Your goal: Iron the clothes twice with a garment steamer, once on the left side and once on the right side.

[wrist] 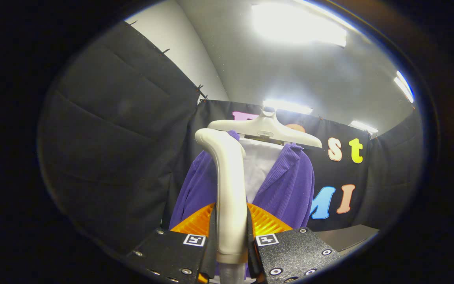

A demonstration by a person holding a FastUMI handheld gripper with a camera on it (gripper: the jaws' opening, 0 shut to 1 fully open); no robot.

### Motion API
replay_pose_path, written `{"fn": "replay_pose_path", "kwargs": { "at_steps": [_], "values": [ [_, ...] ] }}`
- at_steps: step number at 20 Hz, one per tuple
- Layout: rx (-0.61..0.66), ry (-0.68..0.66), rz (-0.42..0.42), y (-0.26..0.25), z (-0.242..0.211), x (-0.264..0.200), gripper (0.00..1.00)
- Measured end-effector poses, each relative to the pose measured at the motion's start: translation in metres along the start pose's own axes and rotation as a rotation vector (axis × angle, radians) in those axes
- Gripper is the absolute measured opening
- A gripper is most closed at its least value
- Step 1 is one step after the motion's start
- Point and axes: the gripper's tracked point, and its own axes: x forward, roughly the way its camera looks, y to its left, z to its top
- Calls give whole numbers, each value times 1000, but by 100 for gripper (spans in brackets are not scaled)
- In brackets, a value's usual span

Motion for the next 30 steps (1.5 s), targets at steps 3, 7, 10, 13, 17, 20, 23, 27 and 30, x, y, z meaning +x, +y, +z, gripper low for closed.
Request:
{"fn": "replay_pose_path", "kwargs": {
  "at_steps": [3,7,10,13,17,20,23,27,30],
  "values": [
    [-1,19,-18,1,-15,11,32],
    [-27,90,-21,7,-57,9,32],
    [-70,144,-8,13,-91,-2,32],
    [-94,186,5,19,-122,-12,32],
    [-123,240,33,32,-158,-24,32],
    [-150,282,44,38,-192,-35,32],
    [-180,332,71,47,-222,-51,32],
    [-184,388,117,62,-256,-71,32],
    [-198,428,134,66,-275,-86,33]
  ]
}}
